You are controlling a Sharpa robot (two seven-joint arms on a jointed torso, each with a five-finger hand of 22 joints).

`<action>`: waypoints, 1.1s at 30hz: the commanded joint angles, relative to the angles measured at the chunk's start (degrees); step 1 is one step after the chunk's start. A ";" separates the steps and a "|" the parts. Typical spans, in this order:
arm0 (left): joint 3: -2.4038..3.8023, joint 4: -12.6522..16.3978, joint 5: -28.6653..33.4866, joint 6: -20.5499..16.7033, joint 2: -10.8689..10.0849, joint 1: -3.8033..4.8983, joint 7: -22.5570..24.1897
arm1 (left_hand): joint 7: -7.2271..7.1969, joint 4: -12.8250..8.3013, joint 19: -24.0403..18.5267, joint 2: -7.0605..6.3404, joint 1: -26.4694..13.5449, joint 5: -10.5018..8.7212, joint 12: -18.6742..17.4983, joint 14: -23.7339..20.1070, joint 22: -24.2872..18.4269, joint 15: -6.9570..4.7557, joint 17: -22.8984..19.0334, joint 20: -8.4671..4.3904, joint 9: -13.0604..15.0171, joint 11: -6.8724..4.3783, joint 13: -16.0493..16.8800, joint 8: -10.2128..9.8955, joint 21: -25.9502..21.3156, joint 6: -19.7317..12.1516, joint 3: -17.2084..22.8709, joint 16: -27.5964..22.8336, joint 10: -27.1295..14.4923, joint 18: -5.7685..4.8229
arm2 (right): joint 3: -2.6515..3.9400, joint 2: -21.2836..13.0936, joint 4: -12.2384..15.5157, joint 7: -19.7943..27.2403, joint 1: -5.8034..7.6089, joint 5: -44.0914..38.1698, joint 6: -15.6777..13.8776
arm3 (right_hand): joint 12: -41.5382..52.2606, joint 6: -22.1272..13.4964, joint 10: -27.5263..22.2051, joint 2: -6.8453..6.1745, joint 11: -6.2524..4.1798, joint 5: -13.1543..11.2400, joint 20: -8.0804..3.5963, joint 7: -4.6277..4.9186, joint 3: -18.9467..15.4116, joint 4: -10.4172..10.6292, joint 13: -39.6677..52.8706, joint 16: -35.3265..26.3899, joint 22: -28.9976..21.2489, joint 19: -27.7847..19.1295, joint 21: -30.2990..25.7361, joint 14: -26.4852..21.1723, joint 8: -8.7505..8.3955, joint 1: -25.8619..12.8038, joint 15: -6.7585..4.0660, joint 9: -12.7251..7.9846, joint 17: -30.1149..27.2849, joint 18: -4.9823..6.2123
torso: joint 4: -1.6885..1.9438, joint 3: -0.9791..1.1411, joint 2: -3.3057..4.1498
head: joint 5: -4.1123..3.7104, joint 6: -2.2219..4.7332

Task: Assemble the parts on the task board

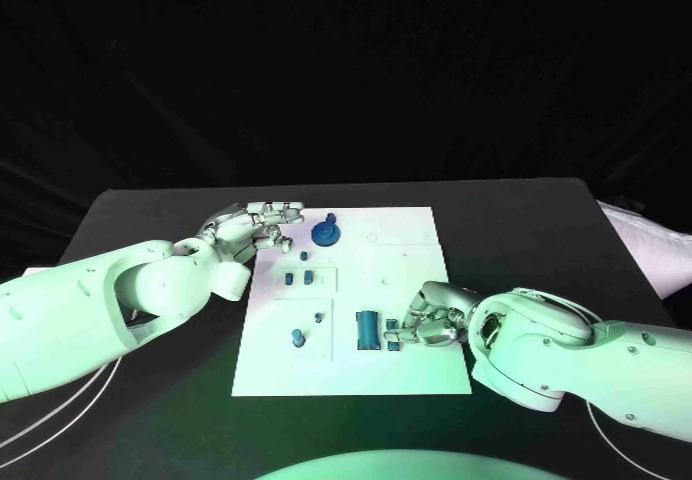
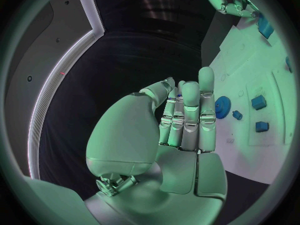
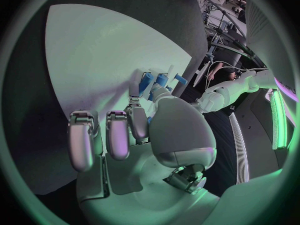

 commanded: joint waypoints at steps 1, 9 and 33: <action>0.03 0.05 -0.20 1.13 0.02 0.01 0.14 | -0.02 0.05 -0.21 0.22 0.19 0.30 0.23 -0.26 -0.09 0.01 -0.05 -0.01 -0.09 -0.17 0.06 0.30 -0.33 -0.22 -0.23 -0.26 -0.37 1.04 | -0.01 -0.36 0.32 0.58 -0.06 -0.95 1.20 | 0.14 0.19 0.80 0.00 -0.16 -1.22 -0.28 0.08 -0.43 -0.76 4.13 0.19 11.17 2.53 0.12 4.38 -0.24 1.19 -0.18 0.08 6.51 -0.86 | 0.02 0.02 0.02 | 0.02 0.00; 0.02 -0.10 -0.20 1.19 0.04 0.01 0.10 | -0.05 0.03 -0.25 0.34 0.25 0.34 0.31 -0.34 -0.12 0.01 -0.18 0.00 -0.08 -0.19 0.06 0.33 -0.37 -0.23 -0.20 -0.27 -0.44 1.05 | -0.01 -1.53 1.30 1.43 -0.07 -0.63 1.28 | 0.02 0.18 0.78 -0.13 -0.10 -2.30 -0.23 0.16 -1.65 -0.69 4.13 0.22 11.20 2.55 0.14 4.39 -0.31 1.13 -0.12 0.08 6.56 -0.87 | -0.05 0.03 0.02 | 0.07 0.00; -0.01 -0.35 -0.21 1.22 0.25 -0.01 0.12 | -0.06 -0.04 -0.27 0.40 0.35 0.36 0.37 -0.37 -0.13 0.00 -0.21 0.00 -0.08 -0.21 0.07 0.34 -0.39 -0.24 -0.16 -0.26 -0.47 1.06 | -0.01 -0.80 -0.21 1.53 -0.09 -2.20 3.75 | -0.08 0.16 0.78 1.26 -0.24 -3.39 -0.26 -0.02 -3.14 -3.36 4.32 0.23 11.32 2.62 0.19 4.40 -0.50 6.13 -0.21 0.08 6.63 -0.90 | 0.07 -0.03 0.07 | 0.01 -0.12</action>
